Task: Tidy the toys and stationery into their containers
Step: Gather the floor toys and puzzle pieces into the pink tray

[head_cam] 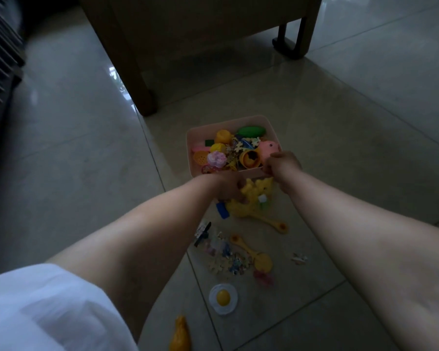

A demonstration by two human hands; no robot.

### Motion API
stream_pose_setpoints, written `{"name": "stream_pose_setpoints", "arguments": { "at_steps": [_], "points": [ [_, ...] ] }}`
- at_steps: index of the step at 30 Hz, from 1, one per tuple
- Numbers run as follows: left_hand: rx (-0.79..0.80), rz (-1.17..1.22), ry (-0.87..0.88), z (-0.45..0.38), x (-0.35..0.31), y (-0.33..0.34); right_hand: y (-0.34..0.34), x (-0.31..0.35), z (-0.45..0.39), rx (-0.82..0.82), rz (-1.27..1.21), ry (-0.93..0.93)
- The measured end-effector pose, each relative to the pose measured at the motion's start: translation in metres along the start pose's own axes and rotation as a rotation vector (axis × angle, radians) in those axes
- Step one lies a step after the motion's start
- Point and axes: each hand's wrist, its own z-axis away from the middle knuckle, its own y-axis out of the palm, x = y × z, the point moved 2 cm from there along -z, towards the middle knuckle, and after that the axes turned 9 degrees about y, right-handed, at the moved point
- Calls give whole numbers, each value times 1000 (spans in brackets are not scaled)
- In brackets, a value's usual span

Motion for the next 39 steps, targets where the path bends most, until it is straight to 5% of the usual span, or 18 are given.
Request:
{"name": "stream_pose_setpoints", "arguments": {
  "at_steps": [4, 8, 12, 17, 23, 26, 30, 39],
  "points": [
    [-124, 162, -46, 4, 7, -24, -1, 1, 8, 68, -5, 43],
    [-255, 639, -112, 9, 19, -43, 1, 3, 9, 45, -120, -9],
    [-634, 963, -60, 7, 30, -59, 0, -6, -2, 22, 100, -66],
    [-818, 598, -394, 19, 35, -64, 10, -33, 28, 194, 865, -165],
    [-638, 360, -527, 22, 36, -48, 16, -72, 28, 156, 1262, -166],
    [-612, 339, -528, 22, 34, -47, 21, -63, 33, 288, 1209, -226],
    [-597, 313, -521, 22, 35, -44, 24, -43, 35, 466, 696, -259],
    [-603, 233, -461, 28, 52, -23, 54, 40, 25, 272, 181, -317]
  ]
}}
